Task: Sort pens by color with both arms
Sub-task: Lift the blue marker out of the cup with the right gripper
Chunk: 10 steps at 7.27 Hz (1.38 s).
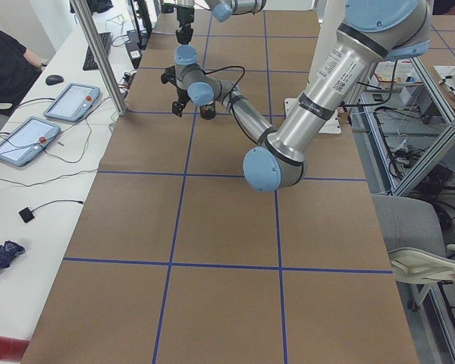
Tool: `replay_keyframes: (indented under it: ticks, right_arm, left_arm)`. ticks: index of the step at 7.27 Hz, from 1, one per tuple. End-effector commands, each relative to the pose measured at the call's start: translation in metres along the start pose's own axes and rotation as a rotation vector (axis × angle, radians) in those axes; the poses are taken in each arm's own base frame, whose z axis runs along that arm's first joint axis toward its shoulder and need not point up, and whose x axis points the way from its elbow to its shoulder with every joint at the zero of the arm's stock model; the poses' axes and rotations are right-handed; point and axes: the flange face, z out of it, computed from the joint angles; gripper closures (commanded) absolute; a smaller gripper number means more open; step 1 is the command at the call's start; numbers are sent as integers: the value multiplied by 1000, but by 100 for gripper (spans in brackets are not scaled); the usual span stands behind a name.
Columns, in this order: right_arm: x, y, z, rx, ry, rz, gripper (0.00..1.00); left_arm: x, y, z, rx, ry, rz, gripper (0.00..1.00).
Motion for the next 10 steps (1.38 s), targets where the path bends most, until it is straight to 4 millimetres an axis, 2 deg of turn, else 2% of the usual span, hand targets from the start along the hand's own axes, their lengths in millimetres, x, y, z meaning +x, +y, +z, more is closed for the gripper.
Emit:
replay_keyframes:
  ticks: [1,2,4,5,7,8,10]
  right_arm:
    - [1,-21,-7,303,48,-36,100]
    - [3,-26,4,385,55,-58,100]
    - [13,-55,50,593,56,-90,100]
    - [24,-60,75,717,88,-101,100]
    - [56,-42,119,855,181,-199,100]
    - [57,-26,134,909,203,-218,100]
    - [76,24,179,1017,252,-270,100]
  left_arm:
    - [-1,1,1,-1,-1,-4,1]
    - [0,1,1,-2,0,-22,1]
    - [-1,1,2,-3,0,-24,1]
    - [-1,2,4,-7,-1,-25,1]
    - [-3,2,4,-8,-3,-34,1]
    - [-5,2,5,-9,-5,-36,1]
    - [-14,7,14,-28,-15,-51,1]
